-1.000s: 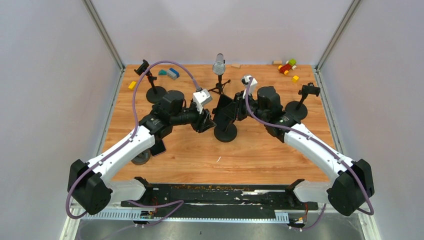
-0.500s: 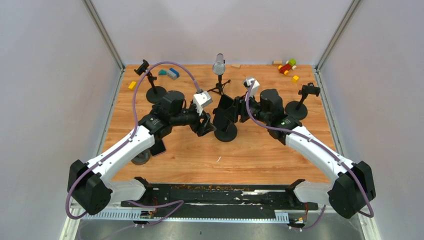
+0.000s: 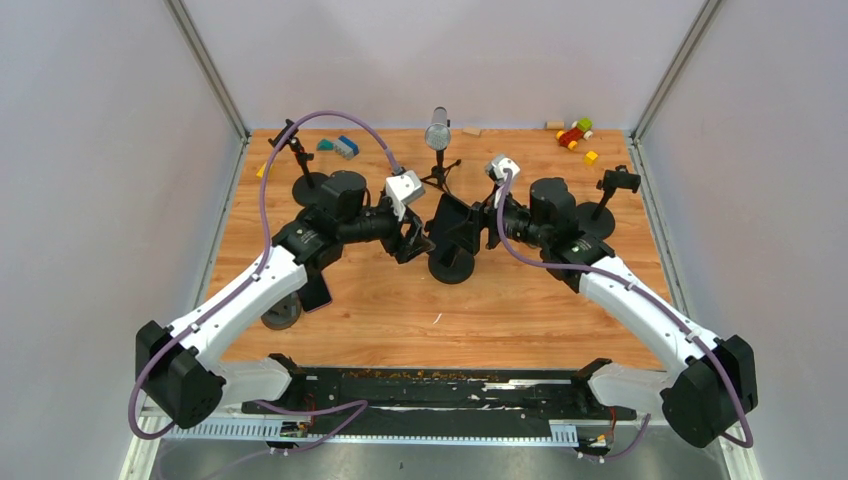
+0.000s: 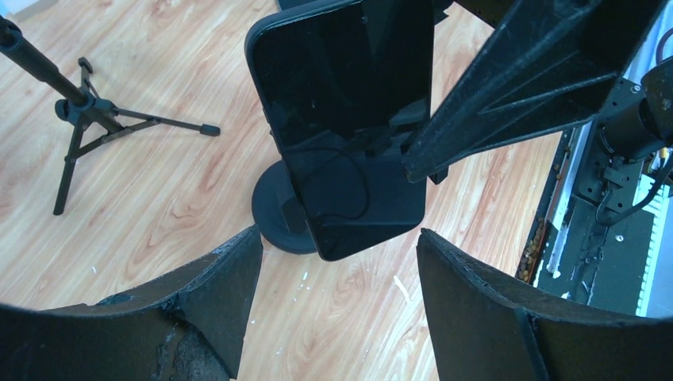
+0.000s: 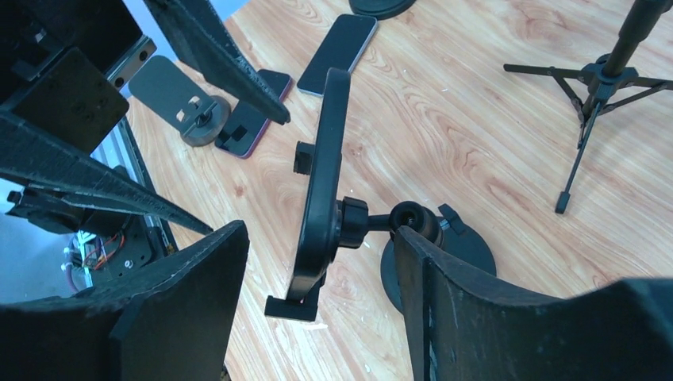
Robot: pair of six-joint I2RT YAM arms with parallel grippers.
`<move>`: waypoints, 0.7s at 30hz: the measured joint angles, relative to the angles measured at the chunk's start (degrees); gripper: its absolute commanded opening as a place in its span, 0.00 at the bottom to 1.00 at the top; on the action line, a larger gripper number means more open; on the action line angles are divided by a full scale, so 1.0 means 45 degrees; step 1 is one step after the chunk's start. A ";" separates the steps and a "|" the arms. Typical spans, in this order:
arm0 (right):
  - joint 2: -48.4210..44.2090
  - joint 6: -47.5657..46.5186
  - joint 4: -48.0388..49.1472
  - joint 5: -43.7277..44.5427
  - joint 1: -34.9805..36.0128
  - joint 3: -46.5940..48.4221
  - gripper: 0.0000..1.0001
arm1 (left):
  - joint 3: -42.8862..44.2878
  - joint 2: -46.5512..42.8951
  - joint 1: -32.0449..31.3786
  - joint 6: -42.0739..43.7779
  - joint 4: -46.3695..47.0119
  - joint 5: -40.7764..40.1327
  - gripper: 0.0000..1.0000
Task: Place the phone on the phone stand
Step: Install the phone on the phone stand.
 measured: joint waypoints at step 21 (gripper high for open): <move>-0.0257 -0.1292 -0.1107 -0.0952 0.0000 -0.0044 0.45 | 0.0121 0.0491 0.0000 0.0000 -0.0180 -0.0335 0.76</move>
